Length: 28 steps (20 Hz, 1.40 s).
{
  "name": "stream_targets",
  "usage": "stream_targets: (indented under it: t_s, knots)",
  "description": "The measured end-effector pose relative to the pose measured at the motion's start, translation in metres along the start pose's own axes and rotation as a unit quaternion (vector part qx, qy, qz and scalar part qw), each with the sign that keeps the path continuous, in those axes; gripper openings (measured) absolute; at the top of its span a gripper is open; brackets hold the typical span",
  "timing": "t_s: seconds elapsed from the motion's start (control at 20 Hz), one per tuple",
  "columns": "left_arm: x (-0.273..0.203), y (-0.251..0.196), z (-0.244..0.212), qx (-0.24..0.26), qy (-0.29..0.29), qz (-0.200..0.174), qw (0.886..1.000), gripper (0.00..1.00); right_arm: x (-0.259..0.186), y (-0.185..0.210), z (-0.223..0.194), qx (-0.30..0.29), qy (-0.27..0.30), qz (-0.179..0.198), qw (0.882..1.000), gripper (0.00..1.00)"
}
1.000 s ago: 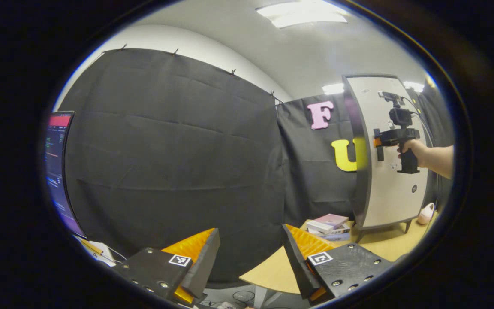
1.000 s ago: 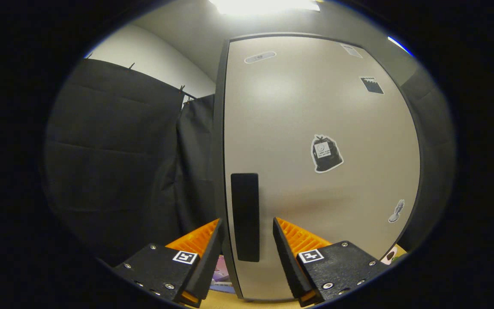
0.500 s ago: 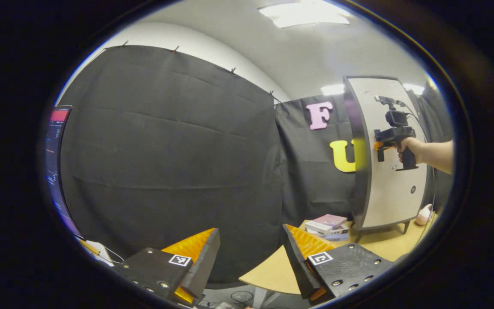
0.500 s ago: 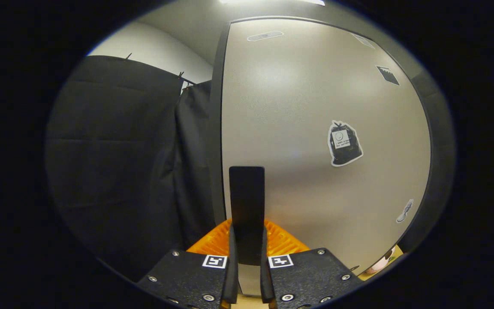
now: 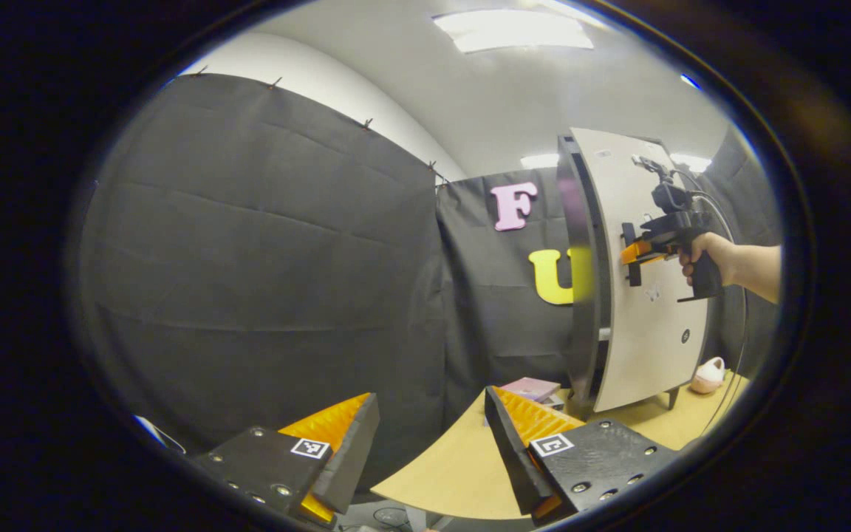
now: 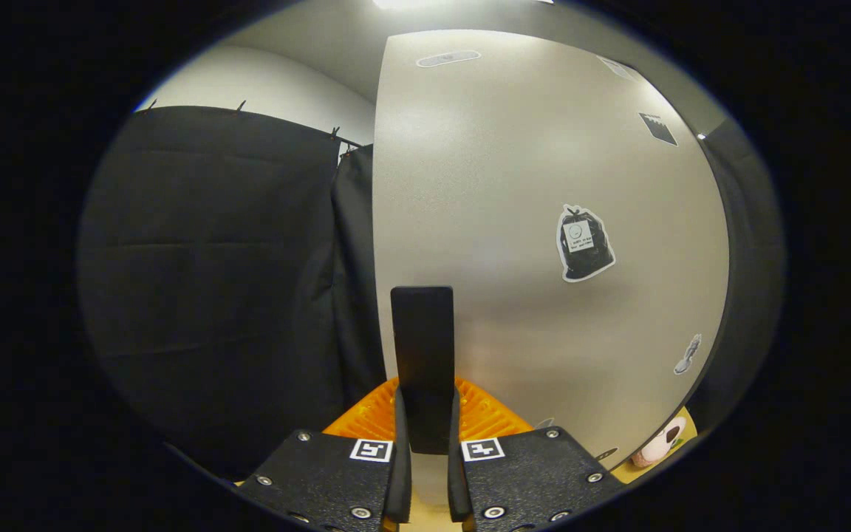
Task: Open the cabinet door with the right hand, grasp the bottle in the cabinet with the left hand and place it on the coaster, then close the cabinet door with the right hand.
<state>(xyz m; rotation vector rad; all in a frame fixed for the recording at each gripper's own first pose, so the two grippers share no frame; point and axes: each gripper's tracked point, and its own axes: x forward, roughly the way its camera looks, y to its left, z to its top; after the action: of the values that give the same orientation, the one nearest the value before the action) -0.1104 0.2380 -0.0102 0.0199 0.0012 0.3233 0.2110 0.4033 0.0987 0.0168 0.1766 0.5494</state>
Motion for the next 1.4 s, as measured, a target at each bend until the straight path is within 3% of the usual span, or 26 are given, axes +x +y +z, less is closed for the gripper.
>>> stream_targets:
  t_s: [0.15, 0.2, 0.3, 0.35, 0.45, 0.5, 0.55, 0.65, 0.7, 0.75, 0.8, 0.9, 1.2, 1.25, 1.3, 1.4]
  knots:
    - [0.006, -0.022, 0.006, 0.001, -0.007, -0.022, 1.0, 0.87, -0.005, -0.002, 0.0, -0.001, -0.002, 0.015, 1.0, 0.2]
    - [0.008, -0.031, 0.007, 0.001, -0.008, -0.03, 1.0, 0.83, -0.007, -0.003, 0.0, -0.001, -0.001, 0.02, 1.0, 0.2]
    - [0.011, -0.042, 0.008, -0.001, -0.01, -0.042, 0.999, 0.83, -0.011, -0.004, -0.002, 0.001, 0.001, 0.029, 1.0, 0.2]
    - [0.012, -0.048, 0.01, -0.002, -0.011, -0.047, 0.999, 0.87, -0.011, -0.006, -0.002, 0.001, 0.001, 0.032, 0.999, 0.2]
    - [0.014, -0.059, 0.013, -0.001, -0.014, -0.058, 0.998, 0.87, -0.014, -0.009, -0.003, 0.003, -0.002, 0.039, 0.999, 0.2]
    - [0.016, -0.064, 0.015, 0.0, -0.017, -0.062, 0.998, 0.83, -0.015, -0.01, -0.003, 0.004, -0.003, 0.043, 0.999, 0.2]
    - [0.016, -0.069, 0.017, 0.001, -0.019, -0.066, 0.998, 0.87, -0.016, -0.011, -0.004, 0.004, -0.003, 0.046, 0.999, 0.2]
    - [0.018, -0.08, 0.018, 0.002, -0.022, -0.074, 0.997, 0.87, -0.02, -0.014, -0.005, 0.003, -0.003, 0.051, 0.999, 0.2]
    - [0.017, -0.085, 0.02, 0.002, -0.024, -0.077, 0.997, 0.83, -0.023, -0.015, -0.005, 0.0, -0.004, 0.053, 0.999, 0.2]
    - [0.018, -0.09, 0.022, 0.002, -0.025, -0.079, 0.997, 0.87, -0.027, -0.016, -0.004, -0.002, -0.005, 0.054, 0.999, 0.2]
    - [0.017, -0.095, 0.023, 0.003, -0.027, -0.082, 0.996, 0.82, -0.031, -0.017, -0.004, -0.002, -0.005, 0.055, 0.998, 0.2]
    - [0.017, -0.107, 0.024, 0.004, -0.029, -0.088, 0.996, 0.87, -0.037, -0.021, -0.005, 0.0, -0.004, 0.062, 0.998, 0.2]
    - [0.018, -0.155, 0.028, 0.002, -0.033, -0.108, 0.994, 0.83, -0.063, -0.035, -0.004, 0.003, -0.004, 0.072, 0.997, 0.2]
    - [0.016, -0.164, 0.029, 0.003, -0.034, -0.114, 0.993, 0.87, -0.066, -0.038, -0.004, 0.006, -0.004, 0.072, 0.997, 0.2]
    - [0.015, -0.174, 0.03, 0.004, -0.035, -0.12, 0.992, 0.78, -0.071, -0.041, -0.004, 0.01, -0.003, 0.071, 0.997, 0.2]
    - [0.011, -0.195, 0.035, 0.003, -0.039, -0.136, 0.99, 0.87, -0.08, -0.046, -0.005, 0.012, -0.007, 0.066, 0.998, 0.22]
